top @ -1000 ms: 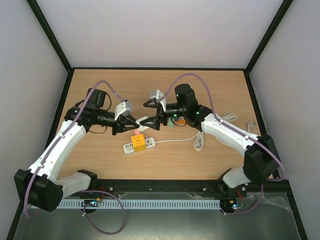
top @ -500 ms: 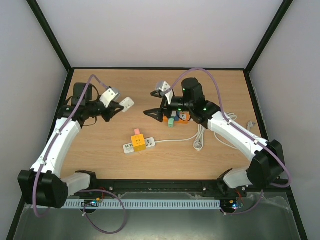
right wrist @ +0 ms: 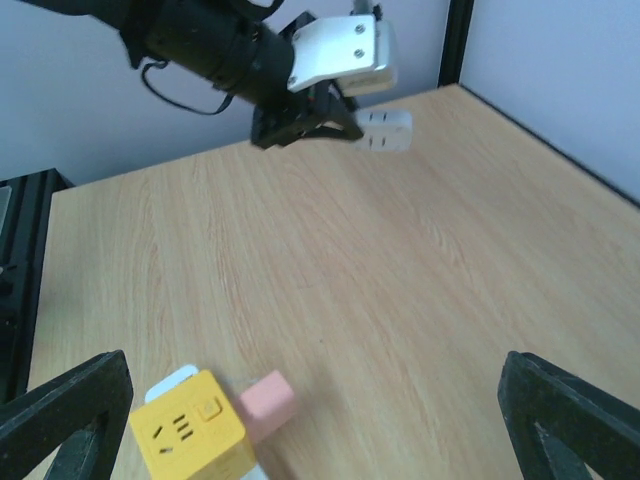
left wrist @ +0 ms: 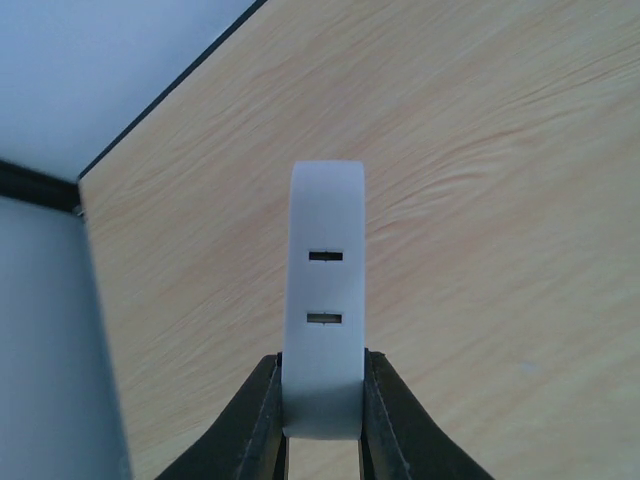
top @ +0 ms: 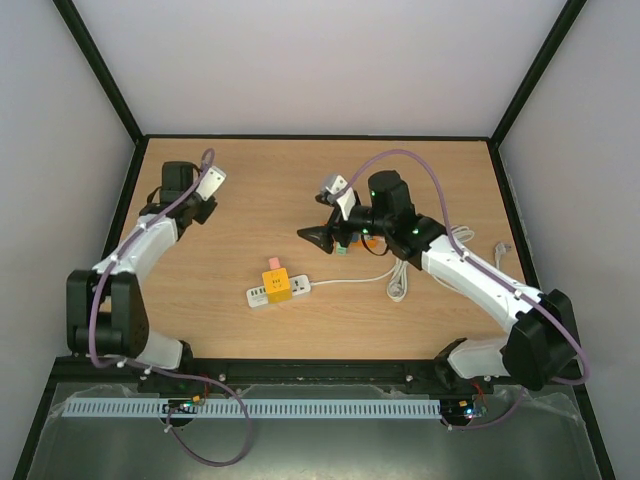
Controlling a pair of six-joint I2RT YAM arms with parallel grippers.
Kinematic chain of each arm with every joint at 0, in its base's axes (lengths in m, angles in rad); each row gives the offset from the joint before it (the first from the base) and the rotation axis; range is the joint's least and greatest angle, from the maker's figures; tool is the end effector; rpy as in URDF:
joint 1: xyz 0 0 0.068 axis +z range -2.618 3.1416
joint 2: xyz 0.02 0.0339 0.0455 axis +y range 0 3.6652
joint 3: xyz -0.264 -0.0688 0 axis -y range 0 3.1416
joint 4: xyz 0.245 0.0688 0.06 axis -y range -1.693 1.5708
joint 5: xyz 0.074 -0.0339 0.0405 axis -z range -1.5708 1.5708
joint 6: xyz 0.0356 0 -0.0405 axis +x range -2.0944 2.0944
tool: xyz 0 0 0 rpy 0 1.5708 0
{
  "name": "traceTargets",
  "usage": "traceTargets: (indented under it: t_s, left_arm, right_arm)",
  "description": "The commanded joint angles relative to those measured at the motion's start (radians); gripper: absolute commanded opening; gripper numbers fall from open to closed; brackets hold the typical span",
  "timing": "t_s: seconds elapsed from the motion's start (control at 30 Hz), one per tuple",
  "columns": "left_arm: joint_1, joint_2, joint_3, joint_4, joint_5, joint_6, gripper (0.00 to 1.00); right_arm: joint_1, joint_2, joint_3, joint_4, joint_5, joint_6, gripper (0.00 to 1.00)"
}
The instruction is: Pull the plug off the socket
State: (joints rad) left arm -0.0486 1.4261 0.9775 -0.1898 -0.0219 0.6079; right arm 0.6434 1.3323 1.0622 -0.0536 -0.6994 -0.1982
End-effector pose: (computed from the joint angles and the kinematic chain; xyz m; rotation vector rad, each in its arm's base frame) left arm 0.3164 -0.0146 0.2572 0.7071 2.1143 0.3331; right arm 0.2309 0.2018 0.3303 -1.2090 1.5032 0.9600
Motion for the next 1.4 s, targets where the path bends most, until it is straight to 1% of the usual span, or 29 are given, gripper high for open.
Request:
traceTargets:
  t_s: [0.0,0.1,0.17,0.3,0.4,0.57,0.67,0.83,1.03,1.13,1.2,1.37]
  left_arm:
    - [0.024,0.127,0.026,0.189,-0.221,0.073,0.03]
    - [0.027,0.262,0.086,0.207,-0.31,0.089,0.03]
    - [0.037,0.326,0.115,0.224,-0.33,0.1,0.03]
    - [0.047,0.437,0.139,0.315,-0.42,0.129,0.03]
    - [0.054,0.498,0.154,0.362,-0.466,0.138,0.03]
    - [0.055,0.579,0.159,0.423,-0.525,0.158,0.03]
    - [0.056,0.603,0.162,0.422,-0.531,0.156,0.03]
    - [0.056,0.585,0.17,0.314,-0.447,0.103,0.21]
    - [0.057,0.52,0.171,0.184,-0.347,0.06,0.48]
    - [0.058,0.478,0.18,0.117,-0.294,0.041,0.58]
    - [0.057,0.435,0.189,0.055,-0.235,0.029,0.66]
    - [0.057,0.29,0.16,-0.134,0.003,0.032,0.87]
  right_arm:
    - [0.001,-0.036,-0.093,0.068,-0.03,0.059,0.98]
    - [0.001,-0.031,-0.118,0.046,-0.059,0.013,0.98]
    - [0.001,-0.028,-0.124,0.036,-0.049,0.007,0.98]
    - [0.001,-0.031,-0.124,-0.003,-0.063,-0.027,0.98]
    - [0.001,-0.038,-0.144,-0.015,-0.092,-0.057,0.98]
    - [0.001,-0.049,-0.172,-0.022,-0.095,-0.078,0.98]
    - [0.001,-0.053,-0.185,-0.02,-0.094,-0.08,0.98]
    - [0.001,-0.049,-0.204,-0.014,-0.088,-0.085,0.98]
    - [0.002,-0.043,-0.204,-0.017,-0.109,-0.098,0.98]
    - [0.002,-0.043,-0.21,-0.01,-0.119,-0.112,0.98]
    - [0.002,-0.043,-0.212,-0.014,-0.123,-0.129,0.98]
    - [0.002,-0.04,-0.229,-0.007,-0.121,-0.148,0.98]
